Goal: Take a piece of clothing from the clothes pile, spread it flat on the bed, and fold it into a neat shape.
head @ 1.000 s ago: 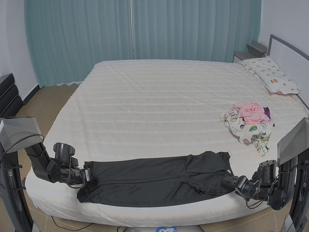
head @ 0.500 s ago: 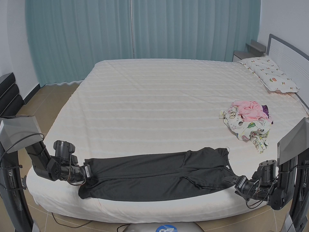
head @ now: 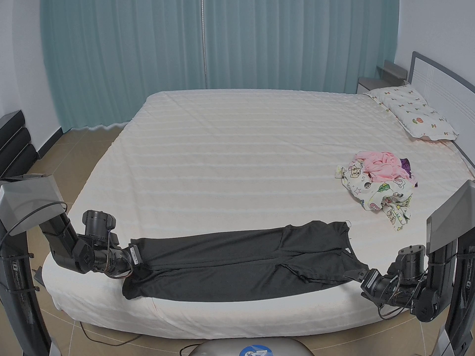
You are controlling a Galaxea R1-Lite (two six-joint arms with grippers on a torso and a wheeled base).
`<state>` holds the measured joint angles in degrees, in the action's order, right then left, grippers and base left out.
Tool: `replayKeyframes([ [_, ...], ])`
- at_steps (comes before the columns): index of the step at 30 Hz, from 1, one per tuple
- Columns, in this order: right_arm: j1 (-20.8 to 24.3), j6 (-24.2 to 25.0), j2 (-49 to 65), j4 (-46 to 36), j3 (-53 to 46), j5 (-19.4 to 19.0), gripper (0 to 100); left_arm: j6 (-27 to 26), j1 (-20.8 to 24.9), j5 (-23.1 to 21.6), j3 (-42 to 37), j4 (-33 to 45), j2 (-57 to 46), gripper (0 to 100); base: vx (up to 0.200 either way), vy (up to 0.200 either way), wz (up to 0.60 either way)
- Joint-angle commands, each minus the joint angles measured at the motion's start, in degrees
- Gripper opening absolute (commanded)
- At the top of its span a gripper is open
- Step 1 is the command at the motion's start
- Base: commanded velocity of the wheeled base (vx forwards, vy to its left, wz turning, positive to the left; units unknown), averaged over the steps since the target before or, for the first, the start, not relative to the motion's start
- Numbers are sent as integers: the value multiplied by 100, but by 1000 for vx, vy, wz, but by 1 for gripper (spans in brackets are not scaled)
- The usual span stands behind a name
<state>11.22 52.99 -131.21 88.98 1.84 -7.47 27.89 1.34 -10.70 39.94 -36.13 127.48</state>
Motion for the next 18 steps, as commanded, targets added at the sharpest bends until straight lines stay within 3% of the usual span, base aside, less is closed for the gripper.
replayKeyframes([
  [1,3,1,25,102,0,-9,100,296,182,183,120,45,-320,0,0,0,0],
  [7,3,1,16,102,9,-9,100,480,516,279,251,555,-628,0,0,0,0],
  [13,3,1,16,102,9,-17,100,568,1044,772,849,1442,-742,0,0,0,0],
  [18,-5,9,16,102,18,-44,100,920,1299,859,1289,2154,-812,0,0,-40,0],
])
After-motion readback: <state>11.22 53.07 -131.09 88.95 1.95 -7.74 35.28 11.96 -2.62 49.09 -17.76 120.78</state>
